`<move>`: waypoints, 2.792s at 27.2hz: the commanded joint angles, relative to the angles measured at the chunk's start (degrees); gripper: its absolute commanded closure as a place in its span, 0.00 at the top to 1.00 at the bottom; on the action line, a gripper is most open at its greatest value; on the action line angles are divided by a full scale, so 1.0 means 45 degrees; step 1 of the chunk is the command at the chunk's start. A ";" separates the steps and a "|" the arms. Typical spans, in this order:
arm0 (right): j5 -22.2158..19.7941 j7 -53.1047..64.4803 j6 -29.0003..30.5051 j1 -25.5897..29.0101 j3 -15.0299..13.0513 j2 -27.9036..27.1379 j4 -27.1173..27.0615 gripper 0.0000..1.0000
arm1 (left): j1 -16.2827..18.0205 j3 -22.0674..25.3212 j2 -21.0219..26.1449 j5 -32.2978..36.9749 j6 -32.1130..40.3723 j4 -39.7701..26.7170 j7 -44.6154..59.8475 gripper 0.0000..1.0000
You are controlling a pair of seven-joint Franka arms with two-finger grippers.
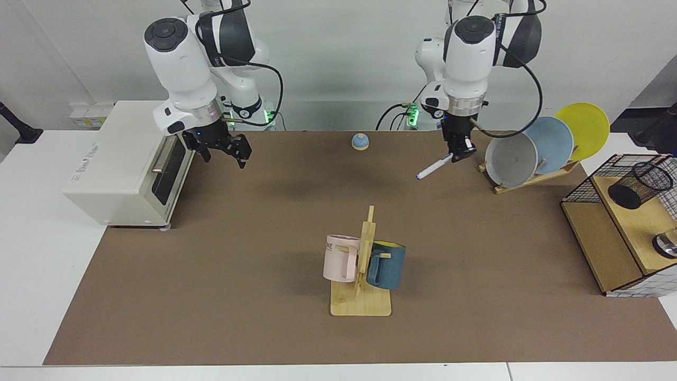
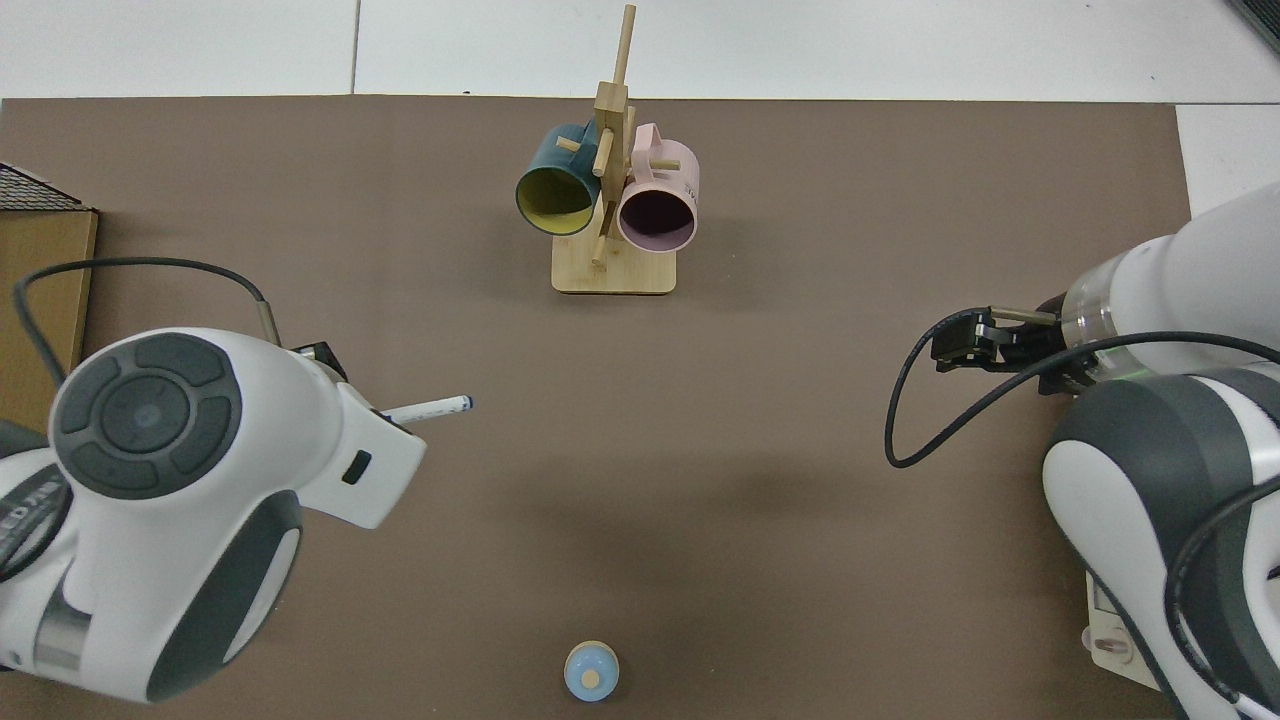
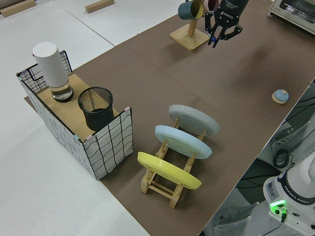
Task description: Put markers into pen holder
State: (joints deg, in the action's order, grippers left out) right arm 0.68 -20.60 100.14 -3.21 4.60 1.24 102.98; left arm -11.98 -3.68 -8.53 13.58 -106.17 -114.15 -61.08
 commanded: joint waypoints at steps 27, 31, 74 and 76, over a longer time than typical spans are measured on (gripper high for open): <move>-0.0561 0.1823 -0.0497 0.1416 0.0207 -0.0628 -0.1519 1.00 | 0.3325 -0.0100 0.1719 0.7058 -0.0039 0.3628 -0.6969 0.00; -0.0464 0.1745 -0.0263 0.1475 0.0188 -0.0101 -0.0581 1.00 | 0.4280 -0.0100 0.1778 0.7295 -0.1169 0.3688 -0.8160 0.00; -0.0405 0.1803 -0.0282 0.1534 0.0207 0.0389 -0.0599 1.00 | 0.8795 -0.0100 0.2931 0.6670 -0.7305 0.3004 -1.3028 0.00; -0.0405 0.1803 -0.0282 0.1534 0.0207 0.0389 -0.0599 1.00 | 0.8795 -0.0100 0.3028 0.6670 -0.7306 0.2965 -1.2910 0.00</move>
State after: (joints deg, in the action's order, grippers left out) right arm -1.68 -13.71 98.75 2.44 4.76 2.16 99.35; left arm 26.58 -3.50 4.47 44.73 -137.20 -100.09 -119.07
